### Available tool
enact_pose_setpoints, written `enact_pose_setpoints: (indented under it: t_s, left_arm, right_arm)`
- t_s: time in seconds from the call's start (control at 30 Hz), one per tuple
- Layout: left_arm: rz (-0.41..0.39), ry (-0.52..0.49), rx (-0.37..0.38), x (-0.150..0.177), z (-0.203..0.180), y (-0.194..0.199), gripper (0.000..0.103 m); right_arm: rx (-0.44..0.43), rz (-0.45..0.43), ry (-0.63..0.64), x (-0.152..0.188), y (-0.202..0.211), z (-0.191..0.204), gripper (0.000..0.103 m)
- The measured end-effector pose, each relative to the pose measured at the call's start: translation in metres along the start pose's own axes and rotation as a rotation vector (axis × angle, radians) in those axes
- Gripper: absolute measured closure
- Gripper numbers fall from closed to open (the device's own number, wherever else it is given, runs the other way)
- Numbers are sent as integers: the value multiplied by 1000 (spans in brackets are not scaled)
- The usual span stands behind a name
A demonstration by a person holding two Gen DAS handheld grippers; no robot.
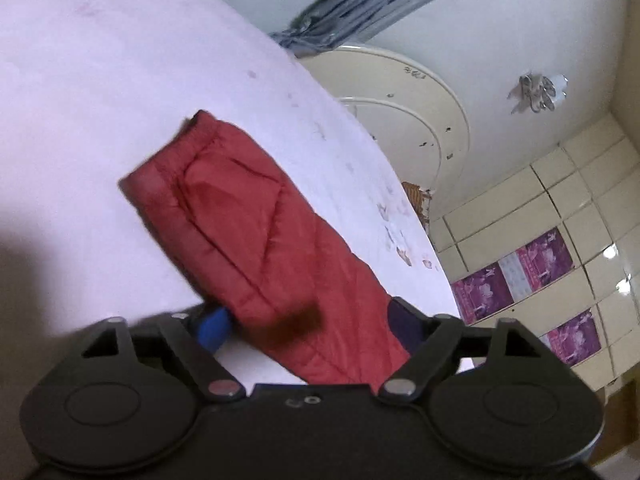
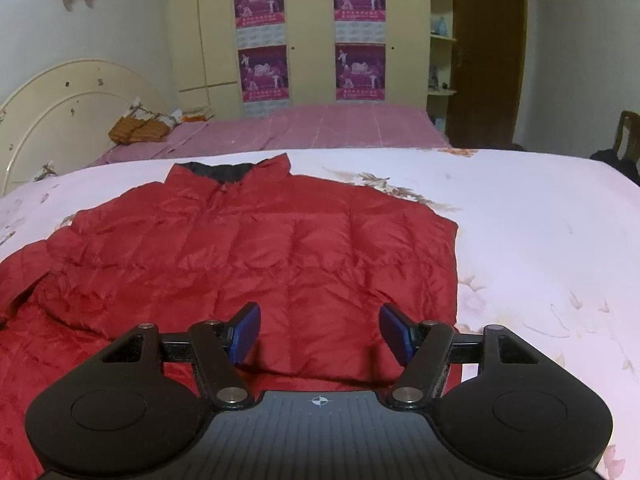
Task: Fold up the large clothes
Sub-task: 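Grasp the other sleeve cuff with the left gripper and fold it inward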
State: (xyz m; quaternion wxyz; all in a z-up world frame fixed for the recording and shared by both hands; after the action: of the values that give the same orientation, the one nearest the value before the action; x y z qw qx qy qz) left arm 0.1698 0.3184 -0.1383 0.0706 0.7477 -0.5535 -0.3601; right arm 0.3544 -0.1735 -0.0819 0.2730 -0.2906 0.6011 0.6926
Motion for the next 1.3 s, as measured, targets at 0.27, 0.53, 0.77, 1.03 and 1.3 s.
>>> enact_pose_setpoints:
  t_s: [0.27, 0.53, 0.77, 1.03, 1.3]
  left_arm:
    - [-30, 10, -59, -21, -3, -20, 64]
    - [3, -265, 94, -15, -82, -35, 97]
    - [206, -659, 305, 99, -205, -56, 97]
    - [412, -1028, 427, 246, -292, -55, 97]
    - [576, -1174, 499, 337, -318, -62, 97]
  right_arm:
    - [66, 11, -108, 0, 2, -26, 37]
    - [110, -15, -172, -1, 10, -43, 37]
    - [90, -21, -215, -3, 11, -46, 37]
    - [80, -29, -262, -4, 16, -67, 37]
    - [74, -28, -323, 0, 21, -100, 37]
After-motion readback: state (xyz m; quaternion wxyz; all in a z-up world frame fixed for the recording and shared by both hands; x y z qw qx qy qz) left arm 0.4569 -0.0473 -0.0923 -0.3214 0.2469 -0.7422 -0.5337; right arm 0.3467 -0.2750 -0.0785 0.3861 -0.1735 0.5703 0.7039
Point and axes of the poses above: each gripper's, at about its wrist camera, not at the fingertips, and y roughly against the way its jaws point, z to its left, x to its underside, the point moved 2 cm from there along -y, roughly the way its jaws point, and after that the axes turned 3 degrees about z, right-handed, at the moved point
